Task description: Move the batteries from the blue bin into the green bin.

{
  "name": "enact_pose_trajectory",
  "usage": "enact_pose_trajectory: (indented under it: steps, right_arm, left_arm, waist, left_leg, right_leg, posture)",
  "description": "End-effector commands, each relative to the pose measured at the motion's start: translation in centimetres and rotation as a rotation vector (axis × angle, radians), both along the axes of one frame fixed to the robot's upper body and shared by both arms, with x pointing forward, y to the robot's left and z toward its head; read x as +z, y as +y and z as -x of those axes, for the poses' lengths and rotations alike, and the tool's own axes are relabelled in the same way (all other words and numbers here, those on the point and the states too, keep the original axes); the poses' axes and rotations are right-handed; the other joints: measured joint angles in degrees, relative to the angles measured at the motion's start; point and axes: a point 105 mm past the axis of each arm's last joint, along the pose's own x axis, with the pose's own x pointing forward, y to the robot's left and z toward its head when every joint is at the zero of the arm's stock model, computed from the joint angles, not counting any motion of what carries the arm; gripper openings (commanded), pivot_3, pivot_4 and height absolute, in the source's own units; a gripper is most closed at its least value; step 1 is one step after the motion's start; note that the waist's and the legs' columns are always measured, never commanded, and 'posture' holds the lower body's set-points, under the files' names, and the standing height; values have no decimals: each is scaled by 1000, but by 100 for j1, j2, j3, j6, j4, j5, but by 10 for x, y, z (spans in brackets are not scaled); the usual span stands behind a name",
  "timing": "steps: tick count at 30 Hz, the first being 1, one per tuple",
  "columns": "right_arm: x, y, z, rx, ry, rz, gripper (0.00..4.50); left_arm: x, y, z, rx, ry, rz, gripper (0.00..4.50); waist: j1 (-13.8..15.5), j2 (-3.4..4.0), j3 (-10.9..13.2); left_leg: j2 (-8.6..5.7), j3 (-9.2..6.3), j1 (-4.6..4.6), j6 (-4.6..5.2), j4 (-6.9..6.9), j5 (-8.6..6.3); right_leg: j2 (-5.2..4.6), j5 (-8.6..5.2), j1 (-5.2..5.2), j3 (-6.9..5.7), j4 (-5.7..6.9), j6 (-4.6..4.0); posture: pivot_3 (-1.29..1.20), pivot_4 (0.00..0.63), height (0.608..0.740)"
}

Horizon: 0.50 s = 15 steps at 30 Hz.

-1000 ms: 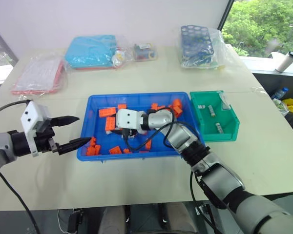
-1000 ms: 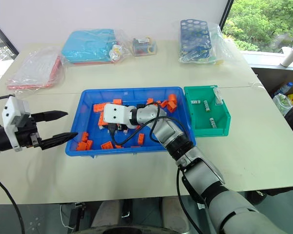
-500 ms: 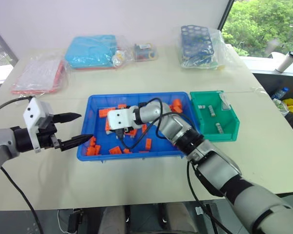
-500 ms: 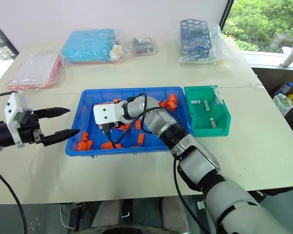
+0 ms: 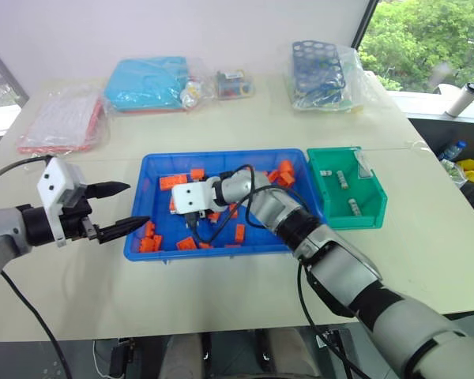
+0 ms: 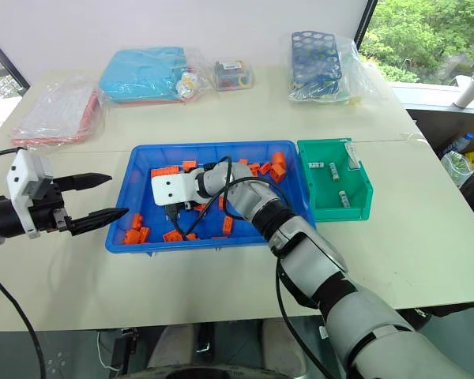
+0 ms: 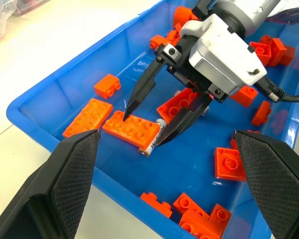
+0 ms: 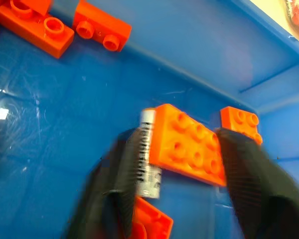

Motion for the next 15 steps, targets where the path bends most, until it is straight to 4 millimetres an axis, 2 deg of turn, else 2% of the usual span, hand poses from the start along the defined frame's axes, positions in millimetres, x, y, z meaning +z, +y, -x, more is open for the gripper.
enact_pose_trajectory:
  steps: [1, 2, 8, 15]
  right_arm:
    - [28, 10, -1, 24, -29, -77, 243]
    - [28, 10, 0, 24, -26, -80, 22]
    - [33, 11, -3, 0, -13, -101, 22]
    - [38, 5, -22, -96, -88, -115, 22]
  left_arm:
    - [12, 1, 1, 1, -58, -8, 4500]
    - [12, 1, 1, 2, -60, -9, 4500]
    - [13, 1, -2, 7, -73, -9, 4500]
    - [15, -1, -5, 3, -83, -6, 4500]
  waist:
    - [-2, 1, 0]
    - [-3, 1, 0]
    - [-1, 1, 0]
    - [-10, 1, 0]
  left_leg:
    - [0, 0, 0, 0, 0, 0]
    - [0, 0, 0, 0, 0, 0]
    - [0, -1, 0, -2, -2, 1]
    - [0, -2, 0, -4, -4, 1]
  right_leg:
    - [0, 0, 0, 0, 0, 0]
    - [-1, 0, 0, 0, 0, 0]
    - [-2, 0, 0, -1, 0, 0]
    - [-4, 0, -2, -1, 0, -1]
  posture:
    - [0, 150, 739]
    - [0, 150, 739]
    - [0, 150, 739]
    - [0, 150, 739]
